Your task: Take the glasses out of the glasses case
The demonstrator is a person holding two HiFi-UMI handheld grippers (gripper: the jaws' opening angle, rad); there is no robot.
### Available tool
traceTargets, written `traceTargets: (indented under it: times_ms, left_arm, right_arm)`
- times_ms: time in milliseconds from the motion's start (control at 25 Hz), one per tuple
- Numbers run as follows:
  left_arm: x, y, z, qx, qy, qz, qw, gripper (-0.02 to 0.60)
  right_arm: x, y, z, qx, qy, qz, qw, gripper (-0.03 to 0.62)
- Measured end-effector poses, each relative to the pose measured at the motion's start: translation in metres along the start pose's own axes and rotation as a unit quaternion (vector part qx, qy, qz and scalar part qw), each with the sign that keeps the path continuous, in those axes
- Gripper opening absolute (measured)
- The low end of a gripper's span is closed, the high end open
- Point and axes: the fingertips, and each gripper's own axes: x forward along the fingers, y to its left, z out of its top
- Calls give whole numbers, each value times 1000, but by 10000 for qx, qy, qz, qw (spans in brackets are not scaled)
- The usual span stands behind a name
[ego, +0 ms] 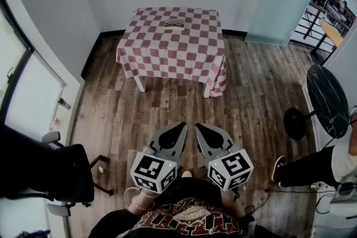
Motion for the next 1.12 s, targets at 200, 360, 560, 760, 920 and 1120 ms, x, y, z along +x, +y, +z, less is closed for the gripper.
traceTargets:
  times_ms: [200, 360, 560, 760, 920, 1120]
  left_arm:
    - [2, -6, -6, -92, 55, 42, 9999, 9]
    - [3, -8, -13, -60, 148, 40, 9999, 9]
    - [7, 3, -22, -161, 305, 114, 9993, 9]
    - [21, 25, -21, -255, 302, 152, 9991, 9]
    - [41, 46, -14, -159, 266, 131, 9994, 9]
    - [72, 74, -4, -146, 283, 2, 9995, 9]
  right_arm:
    - [-8, -5, -3, 42, 5, 21, 10000, 18]
    - [-9, -7, -6, 69, 44, 150, 9999, 18]
    - [1, -9, -11, 75, 241, 333, 9991, 20]
    - [20, -19, -9, 11, 325, 312, 9990, 20]
    - [43, -31, -5, -39, 367, 263, 9990, 20]
    - [79, -51, 10, -142, 369, 187, 9990, 20]
